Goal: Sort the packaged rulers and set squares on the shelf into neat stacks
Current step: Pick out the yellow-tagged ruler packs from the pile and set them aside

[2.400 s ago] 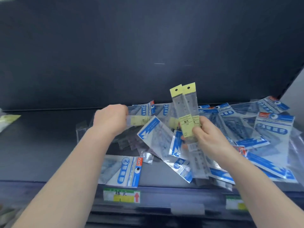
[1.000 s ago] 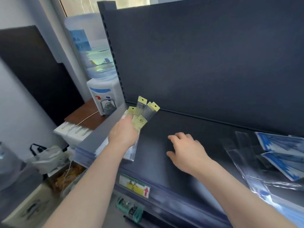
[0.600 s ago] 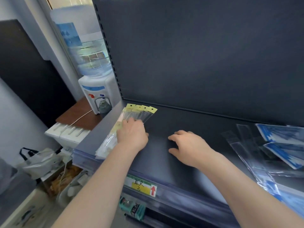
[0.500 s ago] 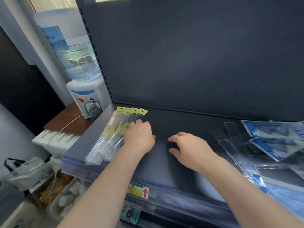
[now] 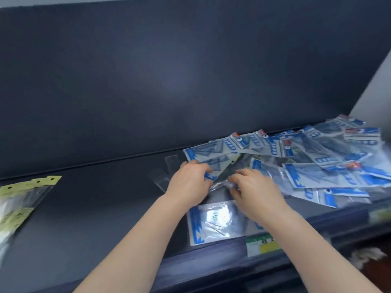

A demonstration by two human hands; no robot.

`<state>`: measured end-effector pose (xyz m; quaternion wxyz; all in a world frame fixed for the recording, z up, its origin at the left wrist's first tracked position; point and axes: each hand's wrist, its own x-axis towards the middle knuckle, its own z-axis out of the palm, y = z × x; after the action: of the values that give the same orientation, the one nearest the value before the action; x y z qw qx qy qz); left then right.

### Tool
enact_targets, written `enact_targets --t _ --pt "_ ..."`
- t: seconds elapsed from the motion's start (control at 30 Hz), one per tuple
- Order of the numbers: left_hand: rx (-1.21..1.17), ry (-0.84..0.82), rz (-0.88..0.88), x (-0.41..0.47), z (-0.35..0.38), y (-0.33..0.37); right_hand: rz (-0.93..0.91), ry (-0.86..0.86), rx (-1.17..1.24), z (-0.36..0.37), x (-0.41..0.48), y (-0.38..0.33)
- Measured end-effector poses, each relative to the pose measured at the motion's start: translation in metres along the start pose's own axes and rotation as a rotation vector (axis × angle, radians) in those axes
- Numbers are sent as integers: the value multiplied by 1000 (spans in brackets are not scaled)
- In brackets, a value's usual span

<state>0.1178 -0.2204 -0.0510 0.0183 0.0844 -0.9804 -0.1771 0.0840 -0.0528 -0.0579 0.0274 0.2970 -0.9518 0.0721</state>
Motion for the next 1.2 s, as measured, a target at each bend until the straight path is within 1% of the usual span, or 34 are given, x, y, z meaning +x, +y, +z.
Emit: enact_targets --t 0.1,0.2,0.3,0.47,0.53,0.6,0.63,0.7,0.77,0.87,0.97,1.0,1.1,1.2 --pt "115 -15 119 22 17 34 56 0 9 -3 -5 43" --pt "216 -87 132 41 30 54 73 16 31 -6 -6 73" --pt "261 -135 17 52 39 54 51 9 76 -8 -4 92" --pt "205 -60 -226 44 35 31 -56 16 125 -6 6 110" --pt "239 -40 -332 42 30 20 -126 19 152 -3 12 112" --pt "271 -1 -376 42 28 19 -191 -10 175 -2 17 112" --pt "258 35 -349 43 29 23 -219 -40 173 -1 19 112" --pt "190 77 -229 42 33 39 -267 -91 153 -1 20 114" --pt "161 58 -166 41 39 55 -292 -118 122 -2 20 119" --pt "162 29 -191 40 41 64 -271 -98 75 -7 19 131" --pt "37 -39 -167 39 35 69 -220 -57 18 -12 19 143" --pt "29 -35 -174 39 35 72 -210 -46 14 -14 19 145" --pt "147 58 -258 44 39 80 -232 -13 70 -14 21 145" --pt "251 25 -242 49 44 84 -305 -33 156 -9 20 141"
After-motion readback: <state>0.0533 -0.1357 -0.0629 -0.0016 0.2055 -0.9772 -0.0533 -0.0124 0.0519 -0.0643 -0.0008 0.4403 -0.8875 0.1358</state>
